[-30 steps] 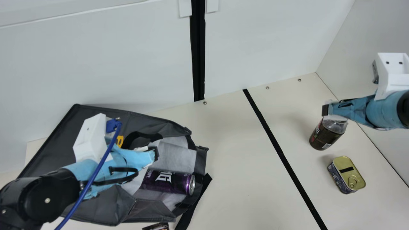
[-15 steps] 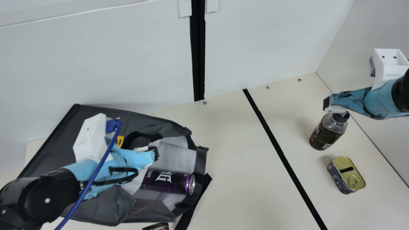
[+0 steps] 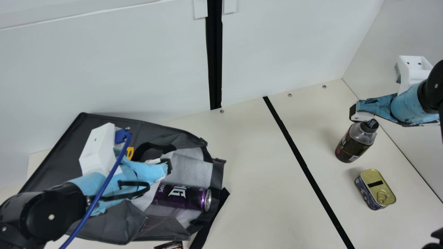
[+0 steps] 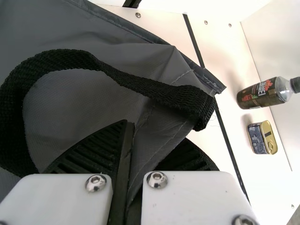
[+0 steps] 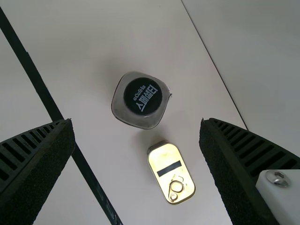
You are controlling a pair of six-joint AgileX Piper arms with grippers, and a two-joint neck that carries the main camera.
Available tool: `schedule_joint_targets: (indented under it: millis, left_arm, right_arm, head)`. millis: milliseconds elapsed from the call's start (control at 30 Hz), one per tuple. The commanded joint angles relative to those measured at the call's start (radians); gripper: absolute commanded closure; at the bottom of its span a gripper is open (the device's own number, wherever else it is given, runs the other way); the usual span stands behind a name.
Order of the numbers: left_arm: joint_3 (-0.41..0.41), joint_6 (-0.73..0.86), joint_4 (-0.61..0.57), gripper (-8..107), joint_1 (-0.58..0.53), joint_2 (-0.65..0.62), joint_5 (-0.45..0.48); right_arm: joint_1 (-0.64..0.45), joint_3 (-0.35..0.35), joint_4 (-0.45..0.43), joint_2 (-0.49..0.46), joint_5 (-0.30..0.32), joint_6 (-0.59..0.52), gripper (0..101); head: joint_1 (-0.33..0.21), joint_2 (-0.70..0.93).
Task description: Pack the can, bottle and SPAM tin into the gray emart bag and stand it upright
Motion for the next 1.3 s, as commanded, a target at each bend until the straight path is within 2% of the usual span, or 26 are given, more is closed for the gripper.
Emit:
schedule_joint_targets:
  millis: [0,600,1267]
  left_arm:
    - [0.0,0.0,0.0,107,0.0,0.0,0.0]
    - [0.0,0.0,0.0,107,0.0,0.0,0.0]
    - [0.0,0.0,0.0,107,0.0,0.0,0.0]
  right_arm:
    - [-0.004,-0.008,0.006,0.017,0.001,-0.002,6]
    - [-0.033,-0.058,0.022,0.15,-0.008,-0.02,6]
    - [-0.021,-0.083,0.03,0.241,-0.017,-0.022,6]
  head:
    - [-0.021,-0.002]
    - [-0.021,-0.002]
    - [-0.021,-0.002]
